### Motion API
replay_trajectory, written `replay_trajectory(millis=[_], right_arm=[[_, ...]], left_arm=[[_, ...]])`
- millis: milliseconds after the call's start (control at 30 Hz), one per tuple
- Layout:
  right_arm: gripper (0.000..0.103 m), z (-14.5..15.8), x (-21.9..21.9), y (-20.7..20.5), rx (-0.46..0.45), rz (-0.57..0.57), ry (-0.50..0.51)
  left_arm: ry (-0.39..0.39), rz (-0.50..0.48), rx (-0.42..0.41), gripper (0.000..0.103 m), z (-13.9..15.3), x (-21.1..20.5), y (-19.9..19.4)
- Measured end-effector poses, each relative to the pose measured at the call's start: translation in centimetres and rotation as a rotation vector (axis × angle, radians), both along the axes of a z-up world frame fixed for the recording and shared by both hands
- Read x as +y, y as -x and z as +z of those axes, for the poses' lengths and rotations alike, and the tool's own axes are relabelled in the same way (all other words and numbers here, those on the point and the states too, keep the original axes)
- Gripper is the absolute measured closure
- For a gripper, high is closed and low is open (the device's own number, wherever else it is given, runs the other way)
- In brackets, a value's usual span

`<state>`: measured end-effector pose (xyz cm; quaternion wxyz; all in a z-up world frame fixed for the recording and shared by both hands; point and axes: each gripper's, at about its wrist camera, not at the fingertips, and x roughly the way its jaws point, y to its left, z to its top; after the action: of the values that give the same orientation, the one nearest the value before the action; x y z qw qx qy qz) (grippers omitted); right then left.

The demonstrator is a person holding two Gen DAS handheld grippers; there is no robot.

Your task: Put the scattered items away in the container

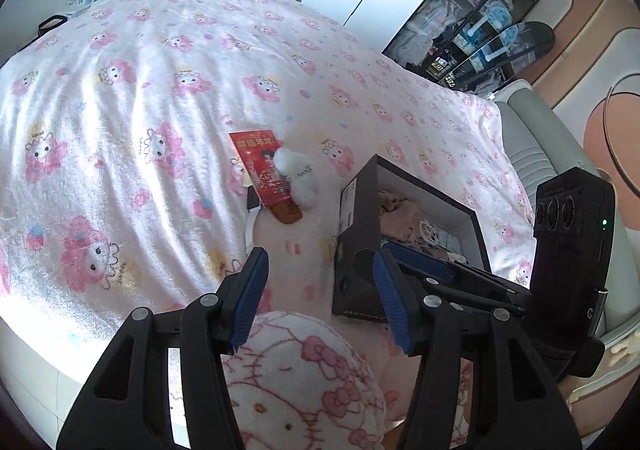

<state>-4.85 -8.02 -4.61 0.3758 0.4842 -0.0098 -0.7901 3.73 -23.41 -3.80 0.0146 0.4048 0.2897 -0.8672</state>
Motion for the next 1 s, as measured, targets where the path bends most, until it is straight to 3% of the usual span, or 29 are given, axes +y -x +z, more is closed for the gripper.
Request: replay_trajectory(millis=[267,400,533,767,1000], right_arm=[[0.063,-4.3,-4.6,5.8,-0.066,0.003,-0.063],[0.063,-7.1,-5.9,9.6,-0.147,-0.062,-0.120],[0.063,-8.8,-5.9,12.3,-0.215,-0.109,-0.116],[0.063,-11.9,-5.7,14.4,-0.285,-0.141,-0.161],[0.062,-13.2,-5.8,14.8,-0.313,-0.158,-0.176]], left_arm=[[-0.046,0.012,-0.073,0.049,-5.1,-5.3,5.5],[-0.089,0.030,-0.123,0.049,-7.7,-7.8,8.6],[-0.102,0.023,-0.174,0.049,-10.9,-8.6,11.6],[-0.222,-0.034,-0.274,0.055,-17.2,-7.9,15.8],[-0.309,-0.002,-0.262,0.055,-18.7,-8.7,17.2]])
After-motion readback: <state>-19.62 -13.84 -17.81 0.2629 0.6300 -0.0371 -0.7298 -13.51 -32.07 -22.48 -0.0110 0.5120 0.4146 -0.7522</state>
